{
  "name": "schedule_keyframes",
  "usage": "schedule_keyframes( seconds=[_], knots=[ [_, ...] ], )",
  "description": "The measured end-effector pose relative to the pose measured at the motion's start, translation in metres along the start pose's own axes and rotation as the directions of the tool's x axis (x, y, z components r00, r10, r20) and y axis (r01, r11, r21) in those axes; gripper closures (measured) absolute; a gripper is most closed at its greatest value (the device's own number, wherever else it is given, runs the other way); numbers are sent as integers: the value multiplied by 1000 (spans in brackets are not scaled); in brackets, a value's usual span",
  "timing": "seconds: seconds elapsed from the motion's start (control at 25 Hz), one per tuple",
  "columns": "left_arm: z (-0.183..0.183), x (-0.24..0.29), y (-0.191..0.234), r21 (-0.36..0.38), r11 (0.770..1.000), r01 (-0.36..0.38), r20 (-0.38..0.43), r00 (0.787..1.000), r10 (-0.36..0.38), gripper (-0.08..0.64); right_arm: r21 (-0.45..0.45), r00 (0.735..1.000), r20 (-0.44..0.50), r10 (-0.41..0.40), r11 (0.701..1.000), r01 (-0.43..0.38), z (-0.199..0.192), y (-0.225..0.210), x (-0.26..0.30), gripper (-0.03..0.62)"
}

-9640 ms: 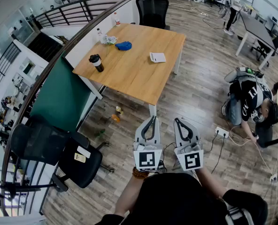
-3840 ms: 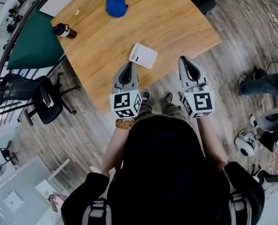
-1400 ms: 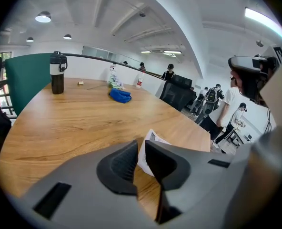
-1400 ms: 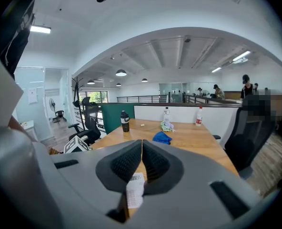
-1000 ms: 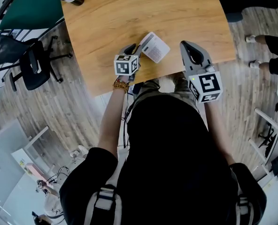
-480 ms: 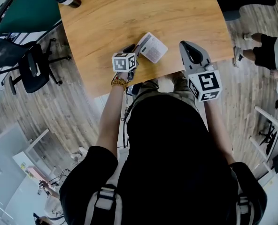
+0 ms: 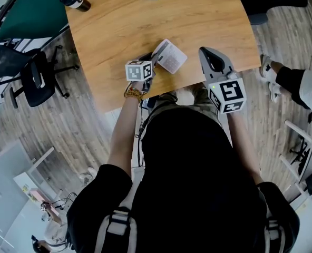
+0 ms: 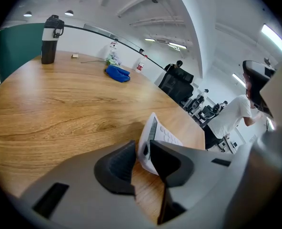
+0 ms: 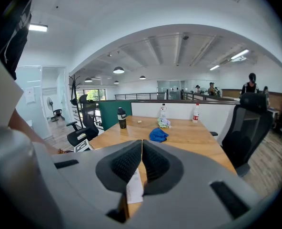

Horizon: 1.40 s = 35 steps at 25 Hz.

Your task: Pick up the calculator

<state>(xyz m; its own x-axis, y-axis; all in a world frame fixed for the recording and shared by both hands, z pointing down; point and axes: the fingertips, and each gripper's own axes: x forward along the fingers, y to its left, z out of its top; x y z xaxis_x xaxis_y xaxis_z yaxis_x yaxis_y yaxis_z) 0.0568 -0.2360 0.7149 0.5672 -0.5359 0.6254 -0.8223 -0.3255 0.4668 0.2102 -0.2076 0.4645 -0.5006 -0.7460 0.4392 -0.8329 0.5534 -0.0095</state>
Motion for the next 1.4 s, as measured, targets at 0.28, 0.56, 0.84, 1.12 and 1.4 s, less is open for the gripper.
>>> schedule_keyframes(
  seconds=[0.28,0.56,0.84,1.12,1.4],
  knots=[
    [0,2,-1,-51,998,35,-1,999,-35,460,2,1000,-21,19,1000,-19,-8,6,9,583],
    [-5,6,0,-80,995,62,-22,998,-64,462,-52,999,-31,14,999,-15,-26,10,28,585],
    [-7,9,0,-125,988,89,-29,995,-93,468,-74,999,-35,15,997,-18,-42,9,42,586],
    [-11,7,-1,-179,979,101,-34,993,-109,477,-61,997,-64,38,997,-42,-54,17,47,586],
    [-15,0,-4,-243,960,141,-18,989,-149,491,-40,997,-76,21,999,-24,-61,18,45,586]
  ],
)
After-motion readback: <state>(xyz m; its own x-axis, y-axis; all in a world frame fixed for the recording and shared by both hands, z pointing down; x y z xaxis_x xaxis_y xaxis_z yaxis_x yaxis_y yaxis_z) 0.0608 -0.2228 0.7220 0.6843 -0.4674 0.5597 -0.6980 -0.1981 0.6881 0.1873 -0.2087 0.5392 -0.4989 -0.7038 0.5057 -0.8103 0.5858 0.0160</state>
